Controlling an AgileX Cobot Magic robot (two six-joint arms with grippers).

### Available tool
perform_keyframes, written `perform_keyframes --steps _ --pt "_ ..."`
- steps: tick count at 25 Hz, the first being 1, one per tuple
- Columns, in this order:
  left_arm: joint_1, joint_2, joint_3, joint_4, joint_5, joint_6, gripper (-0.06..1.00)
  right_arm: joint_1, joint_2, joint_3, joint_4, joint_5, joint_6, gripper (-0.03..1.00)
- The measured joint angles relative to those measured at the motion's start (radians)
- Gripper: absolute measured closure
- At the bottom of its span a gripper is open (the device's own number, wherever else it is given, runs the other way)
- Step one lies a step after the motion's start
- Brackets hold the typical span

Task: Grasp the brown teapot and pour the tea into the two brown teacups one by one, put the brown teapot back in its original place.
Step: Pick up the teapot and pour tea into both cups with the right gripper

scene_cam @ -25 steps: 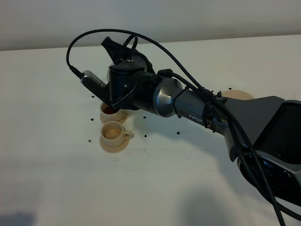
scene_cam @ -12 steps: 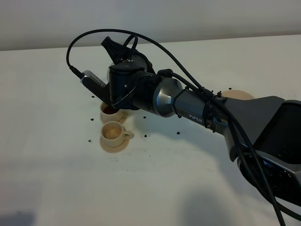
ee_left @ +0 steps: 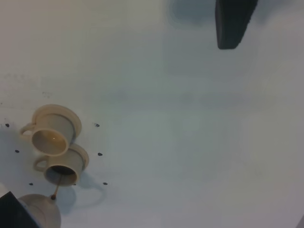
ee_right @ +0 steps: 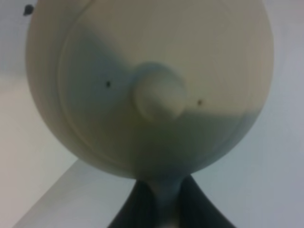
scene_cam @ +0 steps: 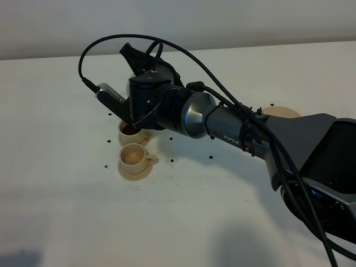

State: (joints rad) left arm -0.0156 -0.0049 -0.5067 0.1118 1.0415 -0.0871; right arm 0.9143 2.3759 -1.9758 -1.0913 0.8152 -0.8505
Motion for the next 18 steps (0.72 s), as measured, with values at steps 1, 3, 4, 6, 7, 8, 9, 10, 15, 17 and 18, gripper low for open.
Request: perform_keyframes --steps 1,3,4,6,7,8,9,10,15,17,18 --pt "0.000 0.000 0.000 0.000 0.000 0.000 0.33 0.000 0.000 0.000 0.000 0.000 0.000 0.84" --pt "0.000 0.000 0.000 0.000 0.000 0.000 0.33 0.000 0.000 0.000 0.000 0.000 0.000 0.84" --pt "0.000 0.000 0.000 0.000 0.000 0.000 0.33 0.000 0.000 0.000 -0.001 0.000 0.000 0.84" --pt "0.000 0.000 0.000 0.000 0.000 0.000 0.33 0.000 0.000 0.000 -0.001 0.000 0.000 0.84" --pt "0.000 0.000 0.000 0.000 0.000 0.000 0.33 0.000 0.000 0.000 -0.001 0.000 0.000 0.84" --pt "0.000 0.000 0.000 0.000 0.000 0.000 0.33 0.000 0.000 0.000 -0.001 0.000 0.000 0.84" --pt "0.000 0.000 0.000 0.000 0.000 0.000 0.33 0.000 0.000 0.000 -0.001 0.000 0.000 0.84" --pt "0.000 0.000 0.000 0.000 0.000 0.000 0.33 0.000 0.000 0.000 -0.001 0.000 0.000 0.84" --pt "0.000 0.000 0.000 0.000 0.000 0.000 0.33 0.000 0.000 0.000 -0.002 0.000 0.000 0.84" --pt "0.000 0.000 0.000 0.000 0.000 0.000 0.33 0.000 0.000 0.000 -0.002 0.000 0.000 0.84" --pt "0.000 0.000 0.000 0.000 0.000 0.000 0.33 0.000 0.000 0.000 -0.002 0.000 0.000 0.84"
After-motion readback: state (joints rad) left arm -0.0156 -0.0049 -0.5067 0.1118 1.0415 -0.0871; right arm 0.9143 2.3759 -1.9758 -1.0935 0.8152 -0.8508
